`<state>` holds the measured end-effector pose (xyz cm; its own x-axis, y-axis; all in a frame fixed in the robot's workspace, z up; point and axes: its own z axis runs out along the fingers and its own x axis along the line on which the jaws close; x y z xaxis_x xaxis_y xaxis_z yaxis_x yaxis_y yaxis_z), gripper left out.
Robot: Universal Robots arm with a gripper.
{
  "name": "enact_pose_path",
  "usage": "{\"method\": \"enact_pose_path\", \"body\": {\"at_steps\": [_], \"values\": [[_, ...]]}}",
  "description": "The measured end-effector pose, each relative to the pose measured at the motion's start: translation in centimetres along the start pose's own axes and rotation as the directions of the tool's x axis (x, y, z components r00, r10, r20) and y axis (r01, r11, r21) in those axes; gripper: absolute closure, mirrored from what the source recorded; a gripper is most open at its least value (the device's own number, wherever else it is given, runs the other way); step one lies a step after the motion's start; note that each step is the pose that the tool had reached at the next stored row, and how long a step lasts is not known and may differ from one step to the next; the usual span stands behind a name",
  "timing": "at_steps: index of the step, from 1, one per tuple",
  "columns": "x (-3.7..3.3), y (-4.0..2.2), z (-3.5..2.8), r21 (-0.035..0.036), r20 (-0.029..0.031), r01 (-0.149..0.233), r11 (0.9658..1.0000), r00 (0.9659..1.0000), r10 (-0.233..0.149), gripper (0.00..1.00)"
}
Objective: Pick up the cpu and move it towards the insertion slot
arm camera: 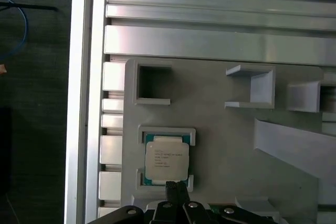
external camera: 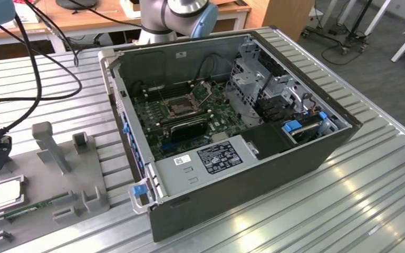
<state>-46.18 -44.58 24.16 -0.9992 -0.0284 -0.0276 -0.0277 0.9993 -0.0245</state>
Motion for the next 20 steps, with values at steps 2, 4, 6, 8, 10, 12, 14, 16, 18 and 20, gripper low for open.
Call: {"method": "enact_pose_path", "body": {"at_steps": [2, 4, 6, 8, 10, 12, 14, 16, 18, 20], "values": [[0.0, 0.0, 0.01, 0.0015, -0.0003, 0.0, 1.0, 1.0, 0.0, 0.89], [0.0, 0.0, 0.02, 0.0015, -0.0003, 0.0, 1.0, 1.0, 0.0, 0.89], [0.0, 0.01, 0.1, 0.0013, 0.0002, 0.0, 1.0, 1.0, 0.0, 0.89], [0.01, 0.01, 0.24, 0.0013, 0.0001, 0.0, 1.0, 1.0, 0.0, 0.89], [0.01, 0.01, 0.36, 0.0014, 0.0, 0.0, 1.0, 1.0, 0.0, 0.89], [0.03, 0.01, 0.43, 0.0005, -0.0001, 0.0, 1.0, 1.0, 0.0, 0.89], [0.03, 0.01, 0.51, -0.0032, 0.0003, 0.0, 1.0, 1.0, 0.0, 0.89], [0.03, -0.01, 0.59, -0.0057, 0.0006, 0.0, 1.0, 1.0, 0.0, 0.89], [0.04, -0.02, 0.69, -0.0057, 0.0005, 0.0, 1.0, 1.0, 0.0, 0.89], [0.04, -0.04, 0.89, -0.0057, 0.0005, 0.0, 1.0, 1.0, 0.0, 0.89]]}}
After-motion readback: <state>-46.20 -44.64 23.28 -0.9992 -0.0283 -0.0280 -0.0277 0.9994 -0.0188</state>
